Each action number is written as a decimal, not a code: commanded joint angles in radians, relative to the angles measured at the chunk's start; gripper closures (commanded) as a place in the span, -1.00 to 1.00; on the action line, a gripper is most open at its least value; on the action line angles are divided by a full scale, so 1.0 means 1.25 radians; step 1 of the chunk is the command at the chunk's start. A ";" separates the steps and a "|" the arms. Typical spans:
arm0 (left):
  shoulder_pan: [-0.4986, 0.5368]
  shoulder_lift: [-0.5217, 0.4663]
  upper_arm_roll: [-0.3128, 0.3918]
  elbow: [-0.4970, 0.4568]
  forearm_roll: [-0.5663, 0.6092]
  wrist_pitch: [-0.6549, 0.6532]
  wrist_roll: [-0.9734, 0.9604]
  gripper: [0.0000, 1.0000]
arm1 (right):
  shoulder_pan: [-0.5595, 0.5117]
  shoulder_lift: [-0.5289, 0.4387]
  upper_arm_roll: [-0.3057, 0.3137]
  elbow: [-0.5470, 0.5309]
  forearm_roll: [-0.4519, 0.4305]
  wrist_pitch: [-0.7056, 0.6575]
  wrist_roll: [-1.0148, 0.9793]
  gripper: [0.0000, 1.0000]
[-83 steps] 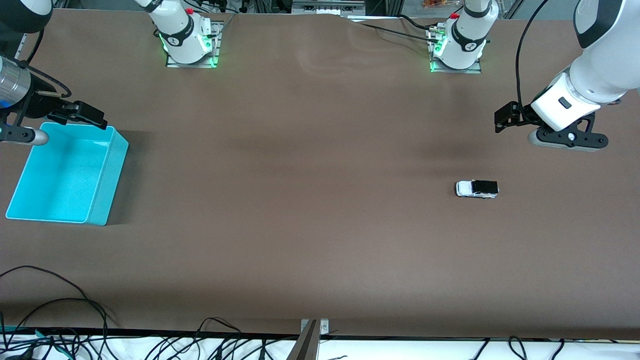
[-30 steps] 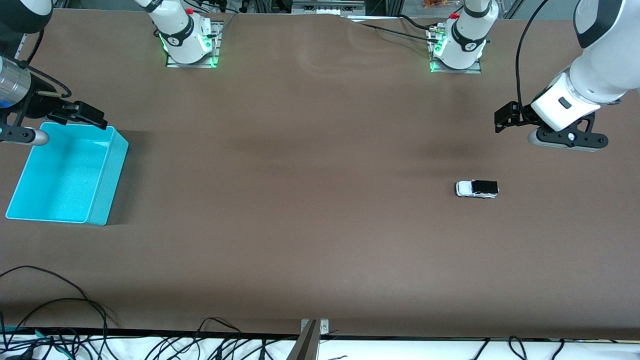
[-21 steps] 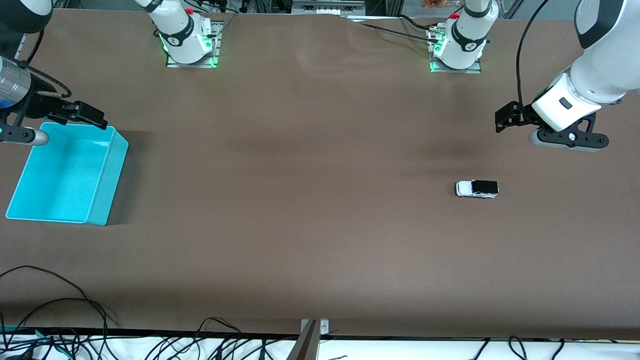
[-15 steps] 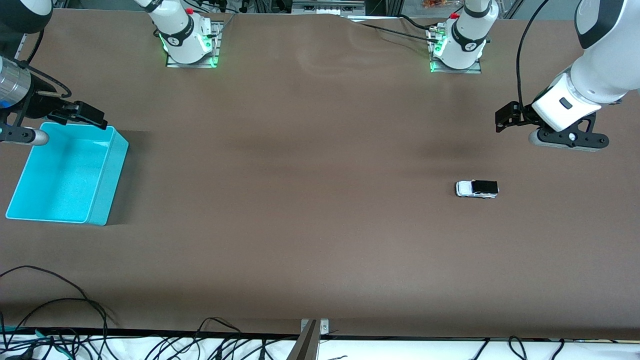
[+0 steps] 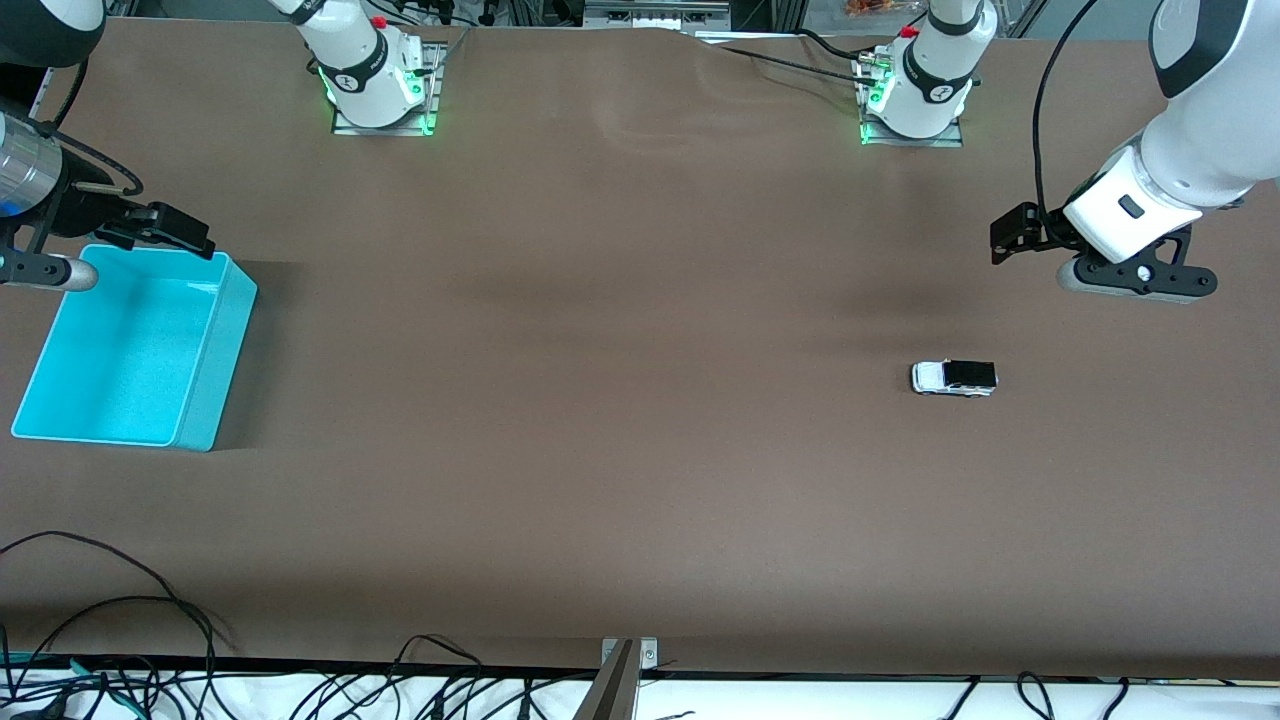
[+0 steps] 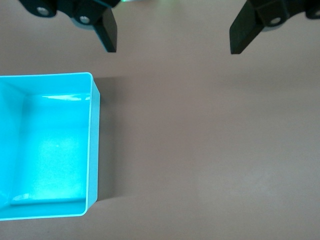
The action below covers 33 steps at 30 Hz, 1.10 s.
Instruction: Wind and store white jeep toy
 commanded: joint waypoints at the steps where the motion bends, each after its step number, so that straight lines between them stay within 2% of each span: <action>1: 0.000 0.012 -0.002 0.027 0.012 -0.021 0.008 -1.00 | 0.000 0.000 -0.002 0.009 -0.002 -0.011 -0.010 -1.00; 10: 0.005 0.042 0.004 0.028 0.014 -0.018 0.054 -1.00 | 0.000 0.002 -0.002 0.009 -0.002 -0.011 -0.010 -1.00; 24: 0.059 0.142 0.007 0.080 0.019 -0.012 0.435 -1.00 | 0.000 0.000 -0.002 0.009 -0.002 -0.011 -0.010 -1.00; 28: 0.065 0.164 0.005 0.070 0.080 0.050 0.586 -1.00 | 0.000 0.002 -0.002 0.009 -0.002 -0.011 -0.010 -1.00; 33: 0.066 0.196 0.004 0.064 0.090 0.070 0.702 -1.00 | 0.000 0.002 -0.002 0.009 -0.002 -0.011 -0.010 -1.00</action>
